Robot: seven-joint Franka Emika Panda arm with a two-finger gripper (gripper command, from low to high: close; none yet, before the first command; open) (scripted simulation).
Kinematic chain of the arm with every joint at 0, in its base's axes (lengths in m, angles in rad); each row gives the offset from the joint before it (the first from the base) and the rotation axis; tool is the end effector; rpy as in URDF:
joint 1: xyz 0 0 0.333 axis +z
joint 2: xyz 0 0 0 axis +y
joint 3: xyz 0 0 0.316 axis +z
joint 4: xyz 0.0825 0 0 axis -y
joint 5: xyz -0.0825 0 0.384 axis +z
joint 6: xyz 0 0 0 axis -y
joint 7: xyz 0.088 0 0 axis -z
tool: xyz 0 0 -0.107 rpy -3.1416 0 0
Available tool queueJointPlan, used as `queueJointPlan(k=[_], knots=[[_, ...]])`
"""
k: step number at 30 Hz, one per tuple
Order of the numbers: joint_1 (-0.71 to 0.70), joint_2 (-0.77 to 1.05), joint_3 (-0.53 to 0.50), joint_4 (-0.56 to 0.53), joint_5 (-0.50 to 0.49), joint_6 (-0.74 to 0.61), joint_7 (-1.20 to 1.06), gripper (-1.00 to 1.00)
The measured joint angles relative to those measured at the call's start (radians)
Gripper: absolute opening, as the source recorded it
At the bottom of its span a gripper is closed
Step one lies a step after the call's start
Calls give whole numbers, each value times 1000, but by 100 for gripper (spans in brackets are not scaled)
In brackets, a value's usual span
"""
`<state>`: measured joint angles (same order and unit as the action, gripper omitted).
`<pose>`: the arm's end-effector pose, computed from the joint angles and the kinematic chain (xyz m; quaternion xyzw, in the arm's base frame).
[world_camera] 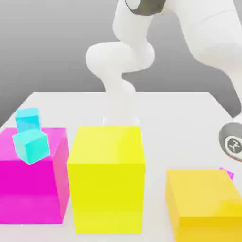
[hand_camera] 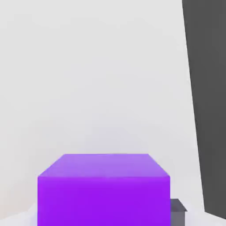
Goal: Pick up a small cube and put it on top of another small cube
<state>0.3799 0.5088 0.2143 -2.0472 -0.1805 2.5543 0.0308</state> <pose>0.4934 0.3348 0.1939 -0.9417 -0.3364 -0.0071 0.0037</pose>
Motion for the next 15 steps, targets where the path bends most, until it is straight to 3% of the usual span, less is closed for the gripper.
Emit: queueJointPlan(k=[10, 15], knots=[[-181, -351, -193, -128, 90, -177, 244, -100], [-393, -542, -285, -215, 83, -291, 466, -100]])
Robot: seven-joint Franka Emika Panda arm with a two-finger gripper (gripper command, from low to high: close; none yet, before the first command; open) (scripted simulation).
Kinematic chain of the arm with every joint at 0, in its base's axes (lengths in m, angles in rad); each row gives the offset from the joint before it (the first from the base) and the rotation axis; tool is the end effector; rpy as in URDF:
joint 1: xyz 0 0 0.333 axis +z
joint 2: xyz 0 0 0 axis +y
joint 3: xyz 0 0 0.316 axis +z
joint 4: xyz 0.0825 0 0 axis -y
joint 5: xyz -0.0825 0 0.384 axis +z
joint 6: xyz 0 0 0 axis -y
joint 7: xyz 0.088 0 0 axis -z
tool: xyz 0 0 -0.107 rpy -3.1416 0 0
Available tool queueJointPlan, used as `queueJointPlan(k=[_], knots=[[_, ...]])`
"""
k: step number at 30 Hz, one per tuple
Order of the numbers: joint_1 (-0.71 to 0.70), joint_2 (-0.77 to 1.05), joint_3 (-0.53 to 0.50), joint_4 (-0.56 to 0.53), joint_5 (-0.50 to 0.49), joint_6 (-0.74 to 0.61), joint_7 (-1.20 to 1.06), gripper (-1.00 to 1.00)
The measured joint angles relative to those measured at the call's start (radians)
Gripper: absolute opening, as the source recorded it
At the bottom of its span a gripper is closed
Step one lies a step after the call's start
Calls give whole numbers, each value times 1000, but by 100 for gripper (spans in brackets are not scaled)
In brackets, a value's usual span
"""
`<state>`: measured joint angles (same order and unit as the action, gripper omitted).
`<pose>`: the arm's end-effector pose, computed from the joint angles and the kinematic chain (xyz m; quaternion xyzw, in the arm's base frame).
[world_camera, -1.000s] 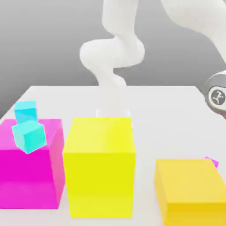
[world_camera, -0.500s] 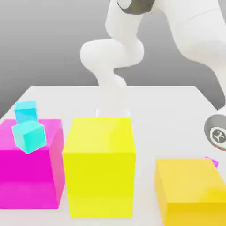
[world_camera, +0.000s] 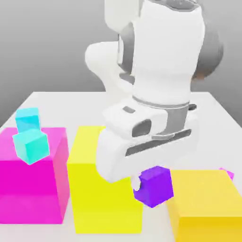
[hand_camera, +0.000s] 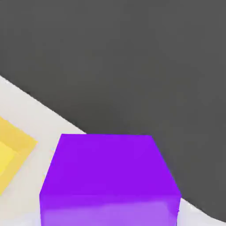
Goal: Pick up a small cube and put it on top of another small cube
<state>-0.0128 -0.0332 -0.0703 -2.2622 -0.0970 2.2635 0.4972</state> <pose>0.5159 -0.0456 0.3781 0.9656 -0.2567 0.0244 0.0323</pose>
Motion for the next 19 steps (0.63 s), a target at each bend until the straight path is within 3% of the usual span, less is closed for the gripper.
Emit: queueJointPlan(k=[12, 16, 17, 19], knots=[[-360, -440, -153, -203, -20, -261, 515, -100], [-398, -426, -175, -302, -23, -150, 552, -100], [-401, -414, -178, -324, -24, -116, 553, 100], [-401, -414, -178, -324, -24, -116, 553, 100]])
